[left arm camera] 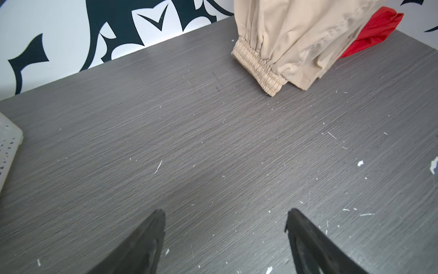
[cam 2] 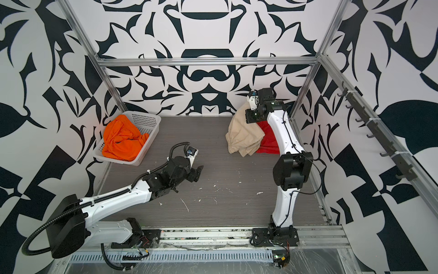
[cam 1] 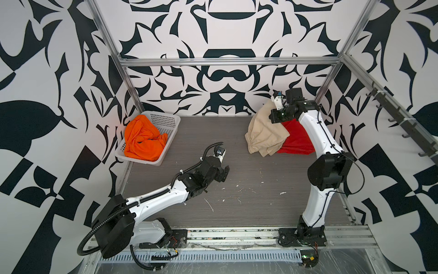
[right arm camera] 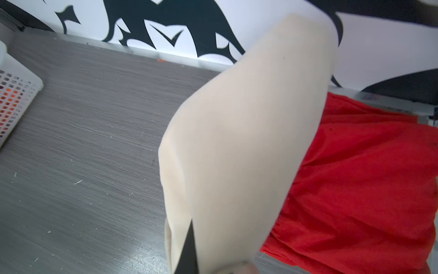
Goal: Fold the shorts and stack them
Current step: 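Lift the beige shorts with the right gripper and carry them onto the red shorts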
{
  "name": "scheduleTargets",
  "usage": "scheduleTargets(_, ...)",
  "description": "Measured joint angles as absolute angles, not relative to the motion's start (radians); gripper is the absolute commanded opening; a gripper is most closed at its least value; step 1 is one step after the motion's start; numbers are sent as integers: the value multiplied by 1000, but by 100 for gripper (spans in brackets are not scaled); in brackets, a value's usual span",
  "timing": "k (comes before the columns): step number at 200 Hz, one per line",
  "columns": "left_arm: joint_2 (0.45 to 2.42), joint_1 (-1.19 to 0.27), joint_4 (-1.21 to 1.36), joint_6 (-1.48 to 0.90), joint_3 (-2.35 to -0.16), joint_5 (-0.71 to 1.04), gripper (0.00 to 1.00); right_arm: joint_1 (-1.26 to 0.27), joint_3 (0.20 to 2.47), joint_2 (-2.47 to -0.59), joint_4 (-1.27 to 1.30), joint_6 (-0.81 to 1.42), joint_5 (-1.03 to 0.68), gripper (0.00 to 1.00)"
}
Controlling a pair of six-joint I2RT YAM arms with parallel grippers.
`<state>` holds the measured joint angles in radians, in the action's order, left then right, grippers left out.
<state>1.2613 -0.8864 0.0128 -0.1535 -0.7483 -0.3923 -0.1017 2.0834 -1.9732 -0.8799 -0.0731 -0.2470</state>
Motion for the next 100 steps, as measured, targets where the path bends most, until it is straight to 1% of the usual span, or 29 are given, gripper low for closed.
scheduleTargets(100, 1298, -883, -16, -138, -759, -408, 84, -57, 2379, -2091, -982, -78, -338, 0)
